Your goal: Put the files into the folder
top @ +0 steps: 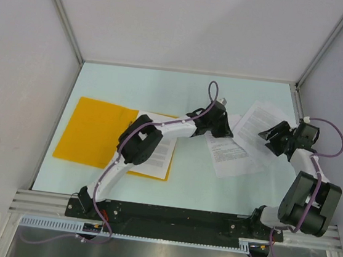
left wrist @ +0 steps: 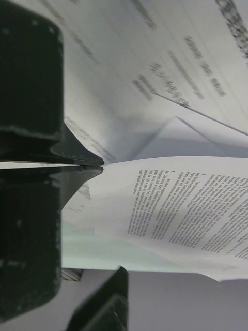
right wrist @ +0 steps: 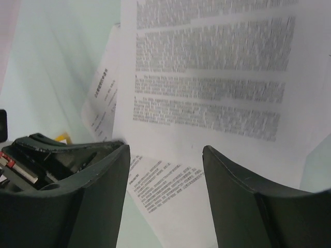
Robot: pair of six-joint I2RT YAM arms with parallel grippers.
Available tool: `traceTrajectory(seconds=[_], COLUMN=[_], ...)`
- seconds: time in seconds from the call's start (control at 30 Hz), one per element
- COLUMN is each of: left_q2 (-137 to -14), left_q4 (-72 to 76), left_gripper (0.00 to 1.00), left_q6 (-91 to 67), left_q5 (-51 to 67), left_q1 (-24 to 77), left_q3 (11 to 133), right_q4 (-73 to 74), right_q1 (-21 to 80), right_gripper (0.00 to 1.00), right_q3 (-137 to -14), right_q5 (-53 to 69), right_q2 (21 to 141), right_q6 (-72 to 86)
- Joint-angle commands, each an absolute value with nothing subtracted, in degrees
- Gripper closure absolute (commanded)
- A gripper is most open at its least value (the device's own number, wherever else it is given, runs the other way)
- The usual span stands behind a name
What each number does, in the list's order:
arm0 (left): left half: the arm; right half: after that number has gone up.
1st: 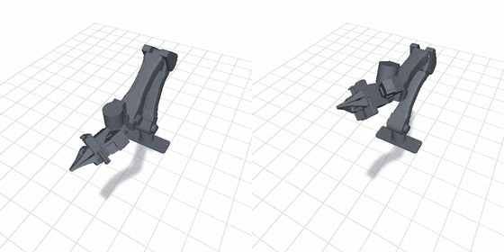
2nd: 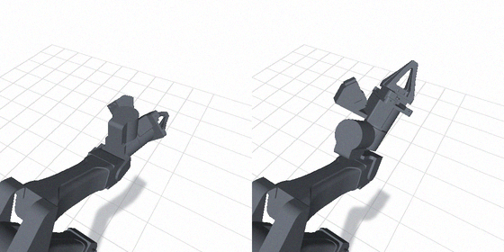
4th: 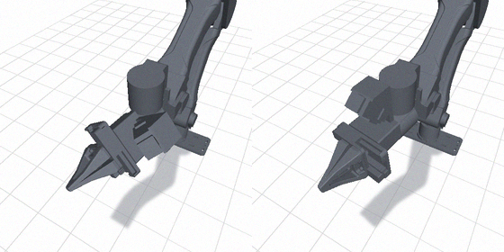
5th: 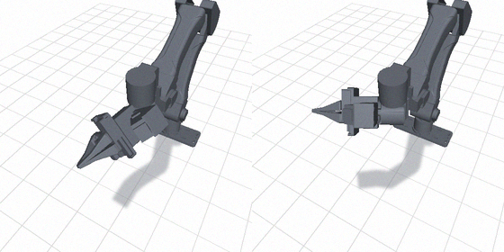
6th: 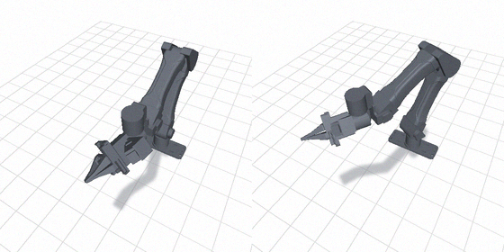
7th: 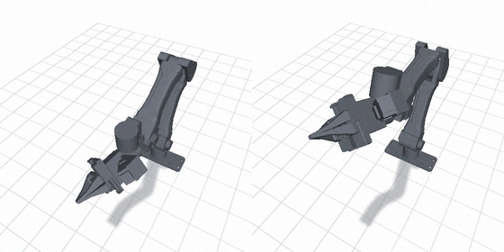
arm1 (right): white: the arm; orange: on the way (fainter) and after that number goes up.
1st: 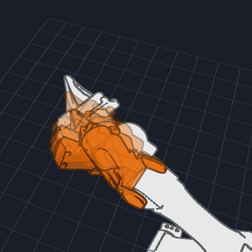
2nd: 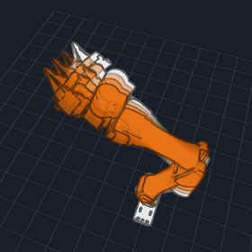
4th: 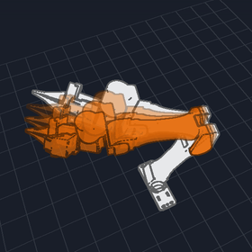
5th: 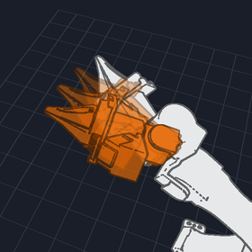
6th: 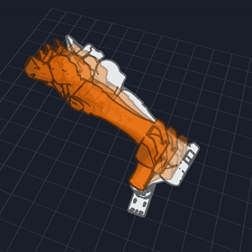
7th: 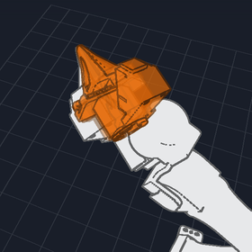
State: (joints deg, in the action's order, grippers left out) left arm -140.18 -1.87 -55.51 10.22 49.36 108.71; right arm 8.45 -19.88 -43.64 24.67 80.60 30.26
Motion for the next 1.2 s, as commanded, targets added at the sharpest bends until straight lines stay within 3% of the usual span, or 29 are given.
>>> traceTrajectory(seconds=[0.0, 0.27, 0.57, 0.67, 0.8, 0.97, 1.17], left_q2=[-125.3, -102.0, -84.0, -79.9, -74.3, -68.7, -63.3], left_q4=[-8.9, -9.9, -12.3, -13.4, -15.5, -16.3, -17.8], left_gripper=[1.00, 1.00, 1.00, 1.00, 1.00, 1.00, 1.00], left_q6=[-47.0, -45.1, -45.3, -46.6, -47.1, -48.1, -49.0], left_q5=[10.8, 15.6, 13.9, 13.4, 10.8, 10.3, 9.7], left_q1=[48.2, 41.8, 34.4, 31.8, 29.3, 25.1, 22.4], left_q3=[100.2, 73.9, 57.9, 54.5, 50.8, 44.4, 39.5], right_q4=[12.7, 18.3, 14.3, 10.4, 7.7, 4.3, -1.8], right_q1=[-18.3, -9.9, 9.3, 14.9, 18.8, 22.9, 26.5], right_gripper=[0.37, 0.36, 0.34, 0.29, 0.14, 0.05, 0.01], right_q3=[-45.5, -44.6, -43.0, -42.0, -40.2, -37.9, -37.0], right_q5=[24.0, 20.9, 15.7, 17.1, 17.3, 19.1, 20.4], right_q2=[74.5, 67.7, 68.6, 70.7, 74.2, 76.9, 81.6], right_q6=[26.9, 26.1, 32.8, 35.9, 38.0, 39.9, 42.1])
